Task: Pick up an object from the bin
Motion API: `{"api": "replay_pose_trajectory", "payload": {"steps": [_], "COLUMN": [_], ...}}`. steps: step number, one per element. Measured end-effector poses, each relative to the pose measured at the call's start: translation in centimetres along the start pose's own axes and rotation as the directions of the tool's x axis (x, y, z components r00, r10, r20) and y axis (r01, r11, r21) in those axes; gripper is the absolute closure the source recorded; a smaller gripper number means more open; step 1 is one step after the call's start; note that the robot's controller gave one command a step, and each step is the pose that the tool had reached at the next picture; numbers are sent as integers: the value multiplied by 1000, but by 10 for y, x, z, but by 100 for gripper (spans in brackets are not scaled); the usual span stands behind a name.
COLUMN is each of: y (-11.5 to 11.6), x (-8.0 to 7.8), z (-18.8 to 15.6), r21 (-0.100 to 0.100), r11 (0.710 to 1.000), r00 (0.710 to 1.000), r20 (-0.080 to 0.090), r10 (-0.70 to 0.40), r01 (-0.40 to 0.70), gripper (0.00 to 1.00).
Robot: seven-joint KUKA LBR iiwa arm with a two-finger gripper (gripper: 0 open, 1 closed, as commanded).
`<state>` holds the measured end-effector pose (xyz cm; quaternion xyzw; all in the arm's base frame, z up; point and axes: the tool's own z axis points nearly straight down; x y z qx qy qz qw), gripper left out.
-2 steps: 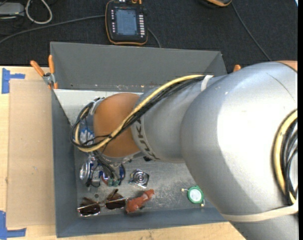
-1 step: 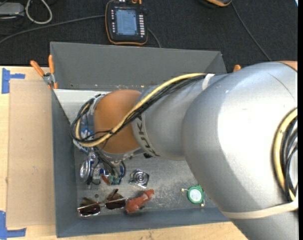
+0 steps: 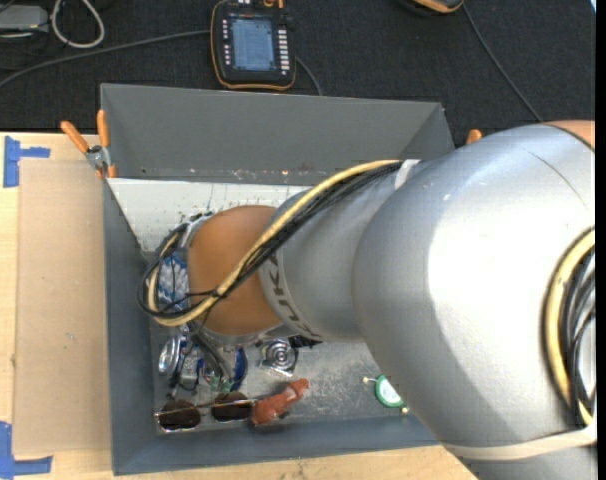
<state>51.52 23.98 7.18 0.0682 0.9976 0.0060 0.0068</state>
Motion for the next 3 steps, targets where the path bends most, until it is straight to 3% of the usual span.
{"api": "replay_pose_trajectory", "payload": {"steps": [1,2,3], "y": [-2,-3,-11], "x": [-20,-16,-30], "z": [-10,1,0], "r21": [0,-1,-4], "r11": [994,1000,1000], "r00": [994,1000,1000], "r20": [-4,-1,-1], "r10": [-105,32,-11], "r01": [105,-32,11], "gripper": [100,100,100]}}
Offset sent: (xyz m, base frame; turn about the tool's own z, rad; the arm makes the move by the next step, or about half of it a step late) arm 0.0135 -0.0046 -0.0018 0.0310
